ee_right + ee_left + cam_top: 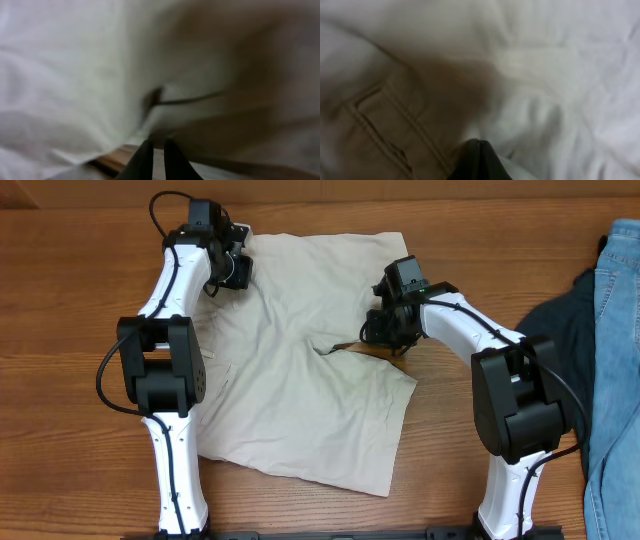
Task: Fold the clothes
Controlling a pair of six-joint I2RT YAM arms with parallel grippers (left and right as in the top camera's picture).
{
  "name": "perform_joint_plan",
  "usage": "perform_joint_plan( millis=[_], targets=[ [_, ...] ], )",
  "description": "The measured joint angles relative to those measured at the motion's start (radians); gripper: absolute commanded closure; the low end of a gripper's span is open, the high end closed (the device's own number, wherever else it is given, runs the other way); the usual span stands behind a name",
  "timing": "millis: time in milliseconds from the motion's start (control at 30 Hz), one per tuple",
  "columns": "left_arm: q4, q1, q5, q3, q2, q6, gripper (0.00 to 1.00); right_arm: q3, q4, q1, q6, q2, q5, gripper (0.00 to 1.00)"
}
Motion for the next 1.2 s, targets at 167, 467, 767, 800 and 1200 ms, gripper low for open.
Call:
perform_joint_plan(
  millis=[167,467,767,800,1200],
  targets=[
    [-0.016,0.034,-0.019,0.006,0.000,-0.051,0.84,0.017,-0.079,-0.007,0.002,-0.001,0.054,0.88],
    [-0.281,0.159,-0.015,0.199,0.028,-0.093,0.52,0.008,-0.105,-0.014,-0.026,-0.028,0.087,0.59],
    [-0.680,0.154,0.011,0.617,-0.072,-0.091,0.51,-0.017,-0.169,-0.026,-0.034,-0.382,0.107,0.36],
    [-0.723,0.155,0.007,0.644,-0.108,-0.092,0.51,-0.017,-0.169,-0.026,-0.035,-0.399,0.106,0.33],
    [-0.885,0.156,-0.155,0.530,-0.755,-0.196,0.44,-0.016,-0.367,-0.026,-0.024,-0.779,0.107,0.21]
  ],
)
